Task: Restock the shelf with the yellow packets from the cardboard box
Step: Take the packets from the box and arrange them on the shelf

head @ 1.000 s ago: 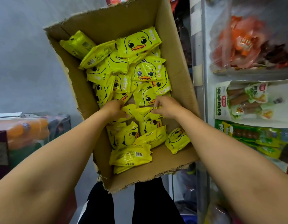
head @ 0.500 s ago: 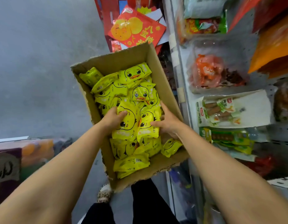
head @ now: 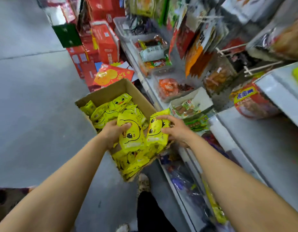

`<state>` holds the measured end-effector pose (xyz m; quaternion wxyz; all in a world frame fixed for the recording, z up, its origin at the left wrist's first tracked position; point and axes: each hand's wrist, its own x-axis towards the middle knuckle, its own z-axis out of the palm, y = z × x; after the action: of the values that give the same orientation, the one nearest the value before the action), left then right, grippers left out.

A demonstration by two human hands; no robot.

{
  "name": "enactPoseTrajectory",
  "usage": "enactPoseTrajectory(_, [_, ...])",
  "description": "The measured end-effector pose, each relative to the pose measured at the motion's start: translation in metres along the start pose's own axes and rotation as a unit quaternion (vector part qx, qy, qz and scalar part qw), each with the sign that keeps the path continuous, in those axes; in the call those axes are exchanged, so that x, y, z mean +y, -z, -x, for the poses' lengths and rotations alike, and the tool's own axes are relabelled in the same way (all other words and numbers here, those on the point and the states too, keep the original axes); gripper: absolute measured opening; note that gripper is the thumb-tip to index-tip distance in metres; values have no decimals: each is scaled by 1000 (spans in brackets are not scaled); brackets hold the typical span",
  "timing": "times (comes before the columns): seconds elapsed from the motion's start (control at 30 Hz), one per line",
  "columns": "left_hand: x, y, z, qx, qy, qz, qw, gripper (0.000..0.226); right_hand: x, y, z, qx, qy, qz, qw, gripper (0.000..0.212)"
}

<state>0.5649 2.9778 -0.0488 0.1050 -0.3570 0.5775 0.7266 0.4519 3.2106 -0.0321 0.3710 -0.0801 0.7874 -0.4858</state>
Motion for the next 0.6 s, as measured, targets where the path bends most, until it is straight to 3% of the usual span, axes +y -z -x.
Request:
enactPoseTrajectory(0.17, [22, -26, 77, -64, -46, -30, 996, 43, -26, 12, 100, 109, 79, 44, 990, 58])
enactPoseTrajectory(0.33, [42, -68, 136, -124, -72, -32, 989, 33, -42, 29, 188, 234, 124, 31, 964, 60])
enactPoseTrajectory(0.47, [53, -107, 174, -144, -94, 36, 985, 28, -54, 43, 249, 302, 171, 40, 937, 20])
enactPoseTrajectory(0.6, [60, -140, 205, -135, -140, 46, 980, 38, -60, 66, 296, 360, 193, 131, 903, 36])
